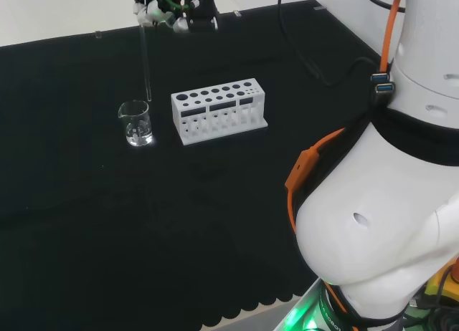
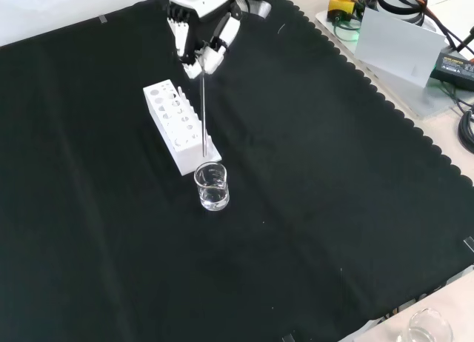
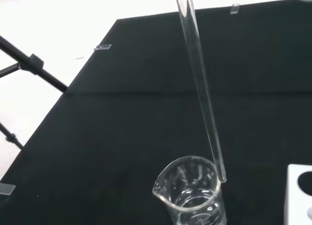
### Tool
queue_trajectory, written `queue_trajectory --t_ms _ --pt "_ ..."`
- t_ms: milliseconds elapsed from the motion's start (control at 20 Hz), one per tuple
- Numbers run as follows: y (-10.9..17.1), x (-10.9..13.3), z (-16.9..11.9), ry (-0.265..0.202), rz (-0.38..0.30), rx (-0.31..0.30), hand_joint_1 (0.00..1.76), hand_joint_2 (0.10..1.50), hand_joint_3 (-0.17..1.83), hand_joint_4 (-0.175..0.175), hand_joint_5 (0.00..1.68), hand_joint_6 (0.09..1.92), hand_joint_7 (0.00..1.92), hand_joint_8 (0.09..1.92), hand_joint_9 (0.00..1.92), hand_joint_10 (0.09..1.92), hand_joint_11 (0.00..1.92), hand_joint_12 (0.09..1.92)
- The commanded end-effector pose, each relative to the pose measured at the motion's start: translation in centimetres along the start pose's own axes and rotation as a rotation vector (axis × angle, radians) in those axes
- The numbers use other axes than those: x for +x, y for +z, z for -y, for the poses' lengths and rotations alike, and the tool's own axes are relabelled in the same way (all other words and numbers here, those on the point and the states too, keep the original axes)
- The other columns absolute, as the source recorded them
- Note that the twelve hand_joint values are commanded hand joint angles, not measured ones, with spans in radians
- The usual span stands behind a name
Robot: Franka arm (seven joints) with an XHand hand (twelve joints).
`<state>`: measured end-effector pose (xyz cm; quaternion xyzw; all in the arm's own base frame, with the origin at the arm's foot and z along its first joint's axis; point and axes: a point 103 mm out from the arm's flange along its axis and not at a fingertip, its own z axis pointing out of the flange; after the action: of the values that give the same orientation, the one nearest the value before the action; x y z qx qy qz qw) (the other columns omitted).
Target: Put the glass rod back on the white test tube rack.
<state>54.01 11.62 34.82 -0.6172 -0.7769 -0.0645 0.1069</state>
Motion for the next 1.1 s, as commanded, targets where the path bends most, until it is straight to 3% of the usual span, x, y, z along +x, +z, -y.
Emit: queue_trajectory --t_ms 50,600,1100 --pt "-2.4 -1.6 0.8 0.043 0.016 -0.023 1.29 1.10 -0.17 -0.082 1.12 0.74 1.31 0.62 1.66 0.64 1.67 0.72" --pt "-4.9 -5.7 2.6 0.143 0.039 -0.053 1.29 1.10 -0.17 -0.082 1.12 0.74 1.31 0.62 1.66 0.64 1.67 0.72" --pt "-4.3 -8.7 4.9 0.202 0.063 -0.042 1.29 1.10 -0.17 -0.082 1.12 0.74 1.31 0.62 1.66 0.64 1.67 0.72"
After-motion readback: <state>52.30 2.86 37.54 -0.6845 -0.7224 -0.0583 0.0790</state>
